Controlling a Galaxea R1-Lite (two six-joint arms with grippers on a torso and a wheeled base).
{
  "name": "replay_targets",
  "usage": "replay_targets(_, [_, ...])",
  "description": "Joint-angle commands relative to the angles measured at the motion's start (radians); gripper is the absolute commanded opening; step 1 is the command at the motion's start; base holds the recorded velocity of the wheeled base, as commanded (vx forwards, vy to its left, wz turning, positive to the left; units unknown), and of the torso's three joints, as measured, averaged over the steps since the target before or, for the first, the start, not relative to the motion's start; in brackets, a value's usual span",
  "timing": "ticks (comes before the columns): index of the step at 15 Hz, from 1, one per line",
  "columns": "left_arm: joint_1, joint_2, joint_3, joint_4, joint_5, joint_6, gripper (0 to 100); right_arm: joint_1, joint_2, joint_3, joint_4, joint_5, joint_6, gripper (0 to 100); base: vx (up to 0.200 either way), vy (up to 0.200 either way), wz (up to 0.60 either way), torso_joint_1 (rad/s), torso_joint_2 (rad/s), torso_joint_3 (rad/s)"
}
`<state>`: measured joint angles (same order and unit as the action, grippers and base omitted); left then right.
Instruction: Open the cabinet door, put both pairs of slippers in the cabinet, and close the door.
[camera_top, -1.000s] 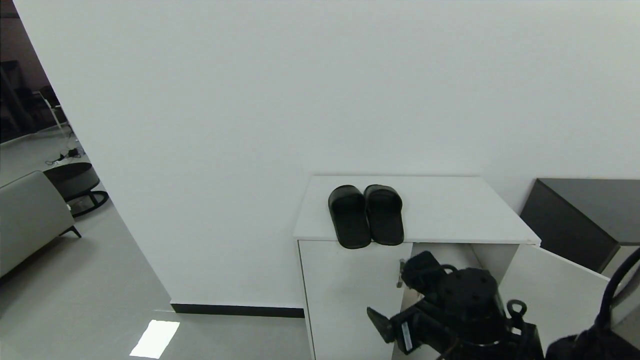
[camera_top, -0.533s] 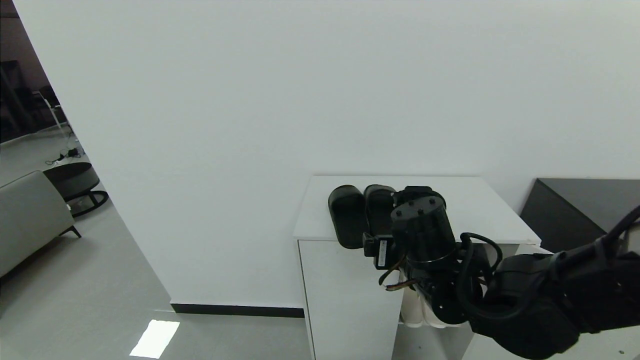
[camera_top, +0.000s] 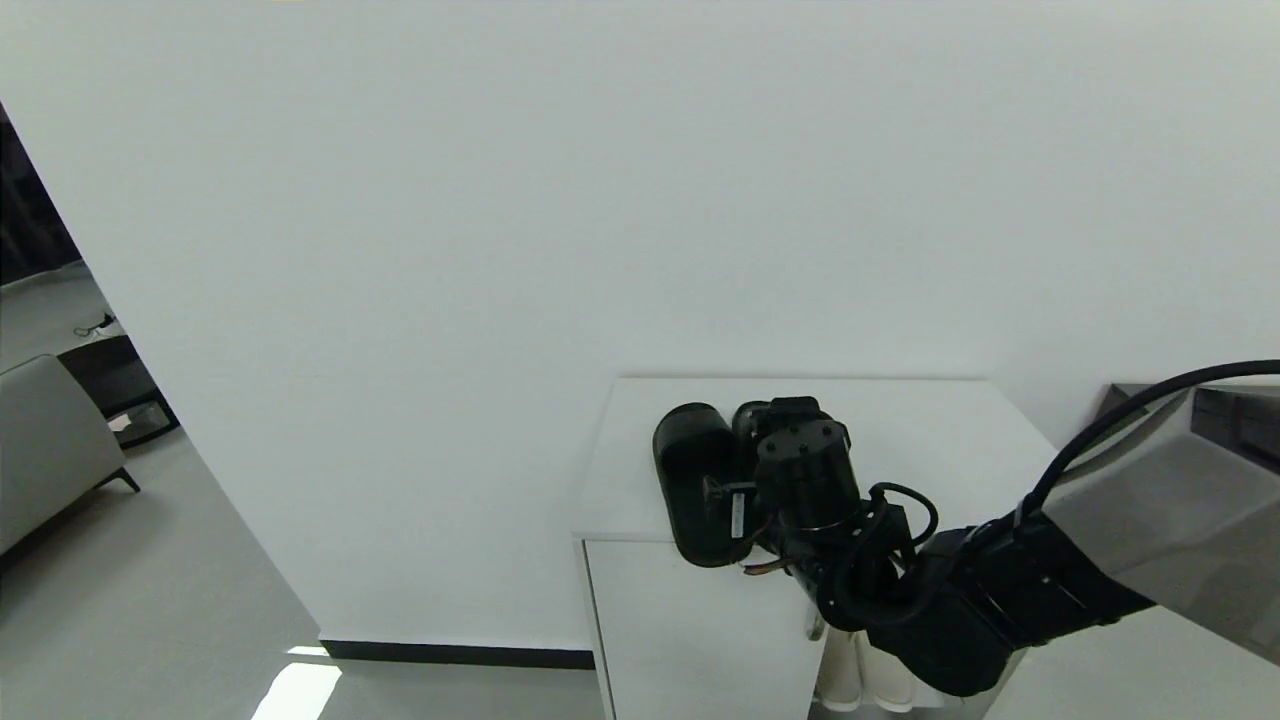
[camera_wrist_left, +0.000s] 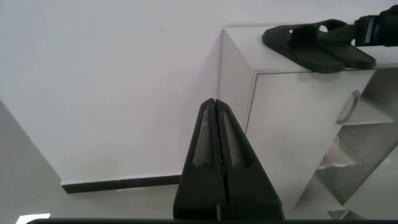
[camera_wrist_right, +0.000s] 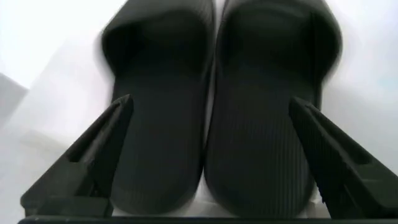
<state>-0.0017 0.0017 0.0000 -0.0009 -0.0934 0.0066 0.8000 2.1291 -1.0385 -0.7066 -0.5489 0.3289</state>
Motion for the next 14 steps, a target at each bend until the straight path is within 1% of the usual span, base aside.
replay_targets(1, [0.000,0.001,0.000,-0.001,0.000,0.000,0,-0.005,0.045,-0.026,-0.002,0.004,-0.019,100,0.000,0.000,0.00,0.000,0.00,0.000])
replay_targets(6, [0.000,0.001,0.000,-0.001,0.000,-0.002,0,-0.031,0.146,-0.167,-0.002,0.007,-0.087,100,0.000,0.000,0.00,0.000,0.00,0.000])
replay_targets(8, [0.000,0.001,0.000,-0.001,0.000,-0.002,0,-0.061,0.201,-0.233,-0.001,0.006,-0.093,100,0.000,0.000,0.00,0.000,0.00,0.000])
replay_targets(10, [0.000,0.001,0.000,-0.001,0.000,-0.002,0,-0.091,0.235,-0.278,-0.002,0.006,-0.117,100,0.000,0.000,0.00,0.000,0.00,0.000])
replay_targets(14, [0.000,0.001,0.000,-0.001,0.001,-0.004,0,-0.104,0.272,-0.333,-0.002,0.009,-0.145,100,0.000,0.000,0.00,0.000,0.00,0.000])
